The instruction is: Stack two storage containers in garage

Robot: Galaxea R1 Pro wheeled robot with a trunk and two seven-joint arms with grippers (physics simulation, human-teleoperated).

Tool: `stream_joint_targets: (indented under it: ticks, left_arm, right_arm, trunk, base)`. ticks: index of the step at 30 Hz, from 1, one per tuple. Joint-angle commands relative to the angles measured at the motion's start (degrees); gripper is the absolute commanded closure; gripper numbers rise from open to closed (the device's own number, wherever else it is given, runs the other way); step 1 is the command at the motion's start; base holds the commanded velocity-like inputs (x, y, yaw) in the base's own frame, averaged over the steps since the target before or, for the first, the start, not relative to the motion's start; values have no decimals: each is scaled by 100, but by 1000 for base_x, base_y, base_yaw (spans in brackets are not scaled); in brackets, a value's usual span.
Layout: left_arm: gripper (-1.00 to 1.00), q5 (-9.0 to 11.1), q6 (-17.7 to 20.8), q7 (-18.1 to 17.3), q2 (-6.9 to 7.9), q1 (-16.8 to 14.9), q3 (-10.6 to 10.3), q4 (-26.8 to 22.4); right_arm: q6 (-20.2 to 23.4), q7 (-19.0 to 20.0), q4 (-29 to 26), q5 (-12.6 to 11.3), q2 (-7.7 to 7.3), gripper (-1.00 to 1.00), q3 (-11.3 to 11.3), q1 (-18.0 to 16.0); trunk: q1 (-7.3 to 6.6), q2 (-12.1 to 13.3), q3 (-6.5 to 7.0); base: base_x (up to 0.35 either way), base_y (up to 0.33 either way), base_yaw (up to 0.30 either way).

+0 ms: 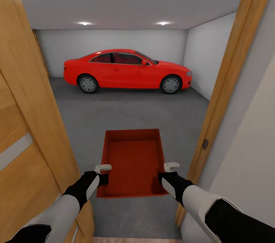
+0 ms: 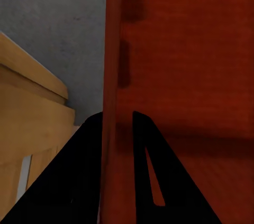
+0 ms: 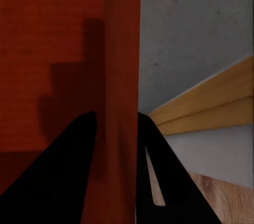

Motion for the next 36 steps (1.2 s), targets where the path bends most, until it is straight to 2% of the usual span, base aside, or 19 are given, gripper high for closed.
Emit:
stream_joint_targets:
  ticks: [1, 8, 18, 36]
  left_arm:
    - [100, -101, 46, 78, -17, 1, -31, -4]
    - [100, -99, 46, 74, -17, 1, -31, -2]
    - [100, -101, 46, 71, -17, 1, -31, 5]
    - [100, -102, 46, 81, -17, 1, -31, 3]
  right_arm:
    - [43, -36, -7, 111, 85, 100, -41, -9]
    - [43, -39, -7, 111, 91, 100, -41, -9]
    - [34, -40, -7, 111, 87, 100, -41, -9]
    - [34, -40, -7, 111, 87, 100, -41, -9]
  trunk:
    - [4, -13, -13]
    - [4, -13, -13]
    - [4, -13, -13]
    - [4, -13, -13]
  base:
    - [0, 0, 0]
    - [29, 0, 0]
    - [240, 0, 0]
    - [134, 38, 0]
